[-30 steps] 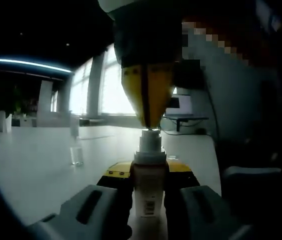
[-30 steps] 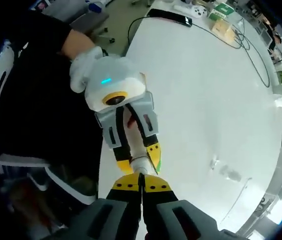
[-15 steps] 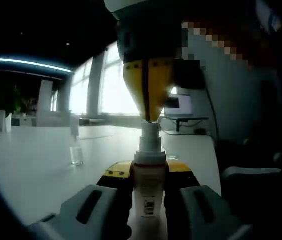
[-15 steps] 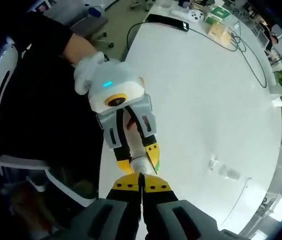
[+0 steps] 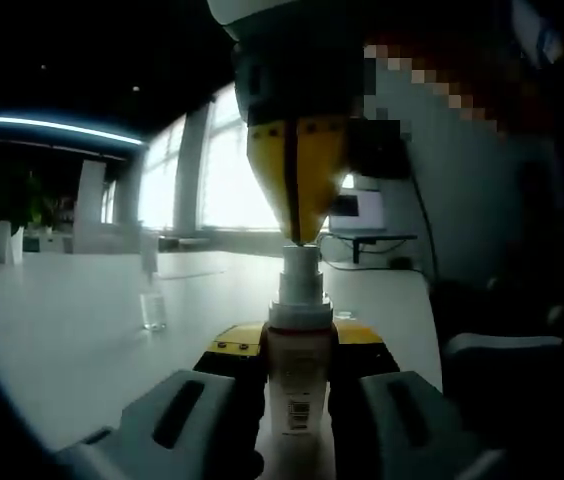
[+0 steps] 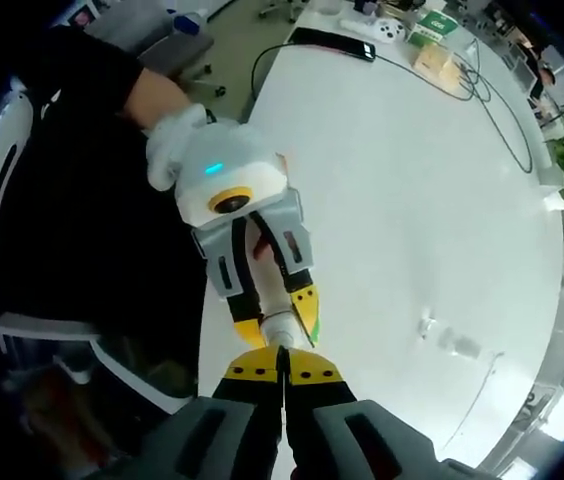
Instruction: Clamp pump bottle remove cover press pump head put on cover
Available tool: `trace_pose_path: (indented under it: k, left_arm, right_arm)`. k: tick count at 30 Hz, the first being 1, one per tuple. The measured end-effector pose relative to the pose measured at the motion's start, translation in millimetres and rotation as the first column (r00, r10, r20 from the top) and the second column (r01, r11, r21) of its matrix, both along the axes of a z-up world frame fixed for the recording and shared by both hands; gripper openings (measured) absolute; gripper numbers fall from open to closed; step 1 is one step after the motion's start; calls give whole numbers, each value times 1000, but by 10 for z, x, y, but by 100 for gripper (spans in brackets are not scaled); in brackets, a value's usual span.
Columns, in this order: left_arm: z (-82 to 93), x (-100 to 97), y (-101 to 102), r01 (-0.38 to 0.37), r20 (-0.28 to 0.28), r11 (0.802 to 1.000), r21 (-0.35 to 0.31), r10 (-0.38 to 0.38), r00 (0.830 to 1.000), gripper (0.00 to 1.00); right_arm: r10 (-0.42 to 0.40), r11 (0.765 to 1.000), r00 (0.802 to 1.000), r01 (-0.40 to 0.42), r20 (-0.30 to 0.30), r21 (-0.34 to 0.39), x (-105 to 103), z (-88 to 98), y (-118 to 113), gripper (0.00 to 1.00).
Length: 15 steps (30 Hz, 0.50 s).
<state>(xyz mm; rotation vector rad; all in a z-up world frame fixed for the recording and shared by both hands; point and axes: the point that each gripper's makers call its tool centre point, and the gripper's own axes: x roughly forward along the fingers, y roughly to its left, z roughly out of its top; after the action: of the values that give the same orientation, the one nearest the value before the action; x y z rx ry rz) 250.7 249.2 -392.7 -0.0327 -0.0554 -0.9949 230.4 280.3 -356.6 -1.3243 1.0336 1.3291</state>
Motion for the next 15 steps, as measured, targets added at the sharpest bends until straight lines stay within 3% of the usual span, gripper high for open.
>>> trace_pose_path:
  k: [15]
  left_arm:
    - [-1,7,3,0,1,1000,1,0,1000,14]
  right_arm:
    - [16,1000,1000,-16,6,-6,-2,1,2,0]
